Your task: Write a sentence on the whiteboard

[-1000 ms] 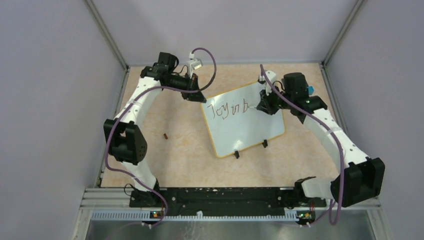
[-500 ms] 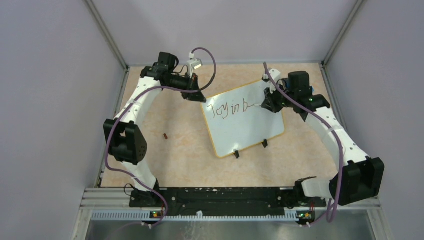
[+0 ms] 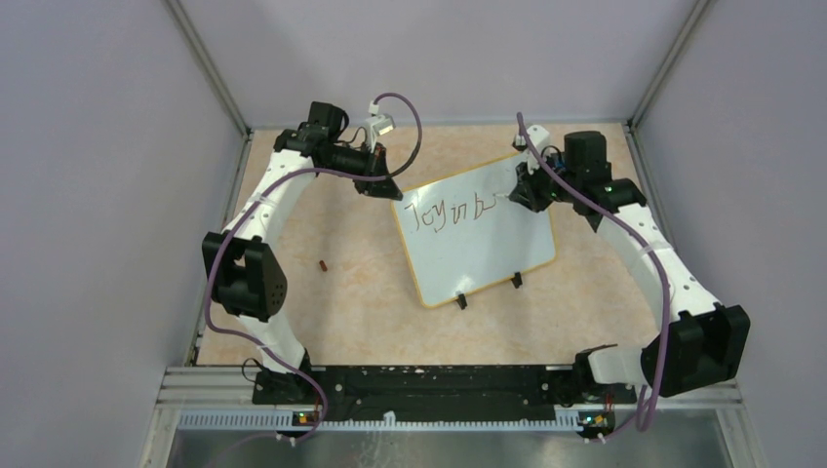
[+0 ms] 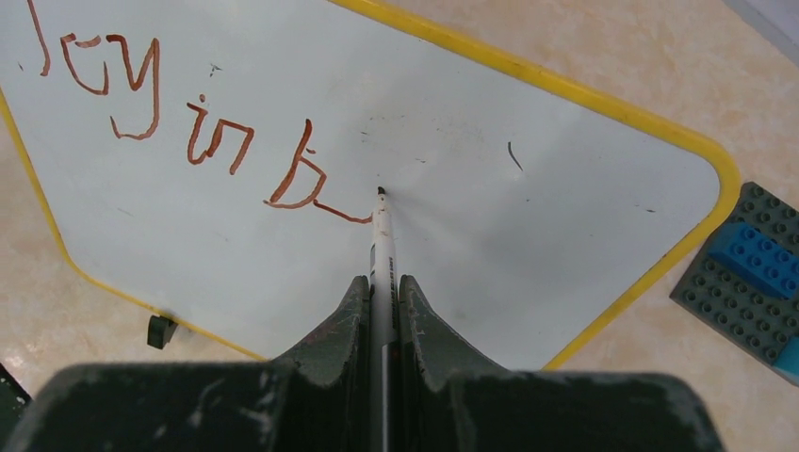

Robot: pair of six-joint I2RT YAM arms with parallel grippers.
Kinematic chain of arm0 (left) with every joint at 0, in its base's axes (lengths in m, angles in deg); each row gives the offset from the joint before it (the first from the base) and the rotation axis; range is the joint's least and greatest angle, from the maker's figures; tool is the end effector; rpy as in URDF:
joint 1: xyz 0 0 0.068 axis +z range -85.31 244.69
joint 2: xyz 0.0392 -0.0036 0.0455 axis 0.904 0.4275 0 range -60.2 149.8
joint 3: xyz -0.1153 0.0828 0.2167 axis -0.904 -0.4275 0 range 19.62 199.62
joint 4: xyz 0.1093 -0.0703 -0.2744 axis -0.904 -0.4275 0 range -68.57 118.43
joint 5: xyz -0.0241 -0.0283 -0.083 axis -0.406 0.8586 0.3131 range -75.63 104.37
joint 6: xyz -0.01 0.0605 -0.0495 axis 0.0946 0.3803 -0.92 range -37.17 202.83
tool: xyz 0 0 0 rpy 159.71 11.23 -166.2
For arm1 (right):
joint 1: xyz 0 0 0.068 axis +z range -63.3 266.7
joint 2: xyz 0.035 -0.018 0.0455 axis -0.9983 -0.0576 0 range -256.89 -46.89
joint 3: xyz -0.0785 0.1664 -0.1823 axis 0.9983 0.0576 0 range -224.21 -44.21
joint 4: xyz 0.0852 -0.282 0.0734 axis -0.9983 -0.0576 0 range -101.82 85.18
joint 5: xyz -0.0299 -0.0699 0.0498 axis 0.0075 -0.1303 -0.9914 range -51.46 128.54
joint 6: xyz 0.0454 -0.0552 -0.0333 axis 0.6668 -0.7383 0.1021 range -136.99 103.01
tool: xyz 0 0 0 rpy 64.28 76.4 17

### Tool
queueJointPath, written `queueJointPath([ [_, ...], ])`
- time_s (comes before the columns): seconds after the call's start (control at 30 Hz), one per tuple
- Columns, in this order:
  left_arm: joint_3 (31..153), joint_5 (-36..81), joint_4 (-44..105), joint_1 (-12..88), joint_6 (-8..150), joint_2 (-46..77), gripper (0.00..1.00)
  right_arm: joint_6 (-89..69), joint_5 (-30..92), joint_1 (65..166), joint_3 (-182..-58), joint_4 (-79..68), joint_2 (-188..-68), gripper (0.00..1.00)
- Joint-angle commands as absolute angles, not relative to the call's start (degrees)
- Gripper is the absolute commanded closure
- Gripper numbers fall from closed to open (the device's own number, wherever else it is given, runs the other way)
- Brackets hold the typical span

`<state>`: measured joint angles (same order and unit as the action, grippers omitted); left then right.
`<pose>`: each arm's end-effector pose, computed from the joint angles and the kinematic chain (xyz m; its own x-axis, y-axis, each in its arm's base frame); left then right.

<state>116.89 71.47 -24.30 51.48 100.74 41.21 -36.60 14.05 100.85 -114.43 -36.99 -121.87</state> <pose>0.3989 -0.1520 0.3045 -0.6001 0.3125 -0.7364 0.7940 0.3444 -0.5009 0.3394 0.1146 0.3089 -0.3663 -0.4074 -0.8366 -0.7079 0.7055 -0.0337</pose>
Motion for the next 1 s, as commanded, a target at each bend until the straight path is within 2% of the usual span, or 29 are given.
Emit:
queueJointPath([
  [0.0,117.1,71.8,-22.8,51.2,101.6,40.4,1.0,-36.1,13.1,102.0,-116.8,-35.2,-122.5,1.0],
  [0.97,116.9,71.8,-22.7,51.3,101.8,40.5,1.0,-36.9,15.1,105.3,-110.5,-35.7,-120.3,1.0],
])
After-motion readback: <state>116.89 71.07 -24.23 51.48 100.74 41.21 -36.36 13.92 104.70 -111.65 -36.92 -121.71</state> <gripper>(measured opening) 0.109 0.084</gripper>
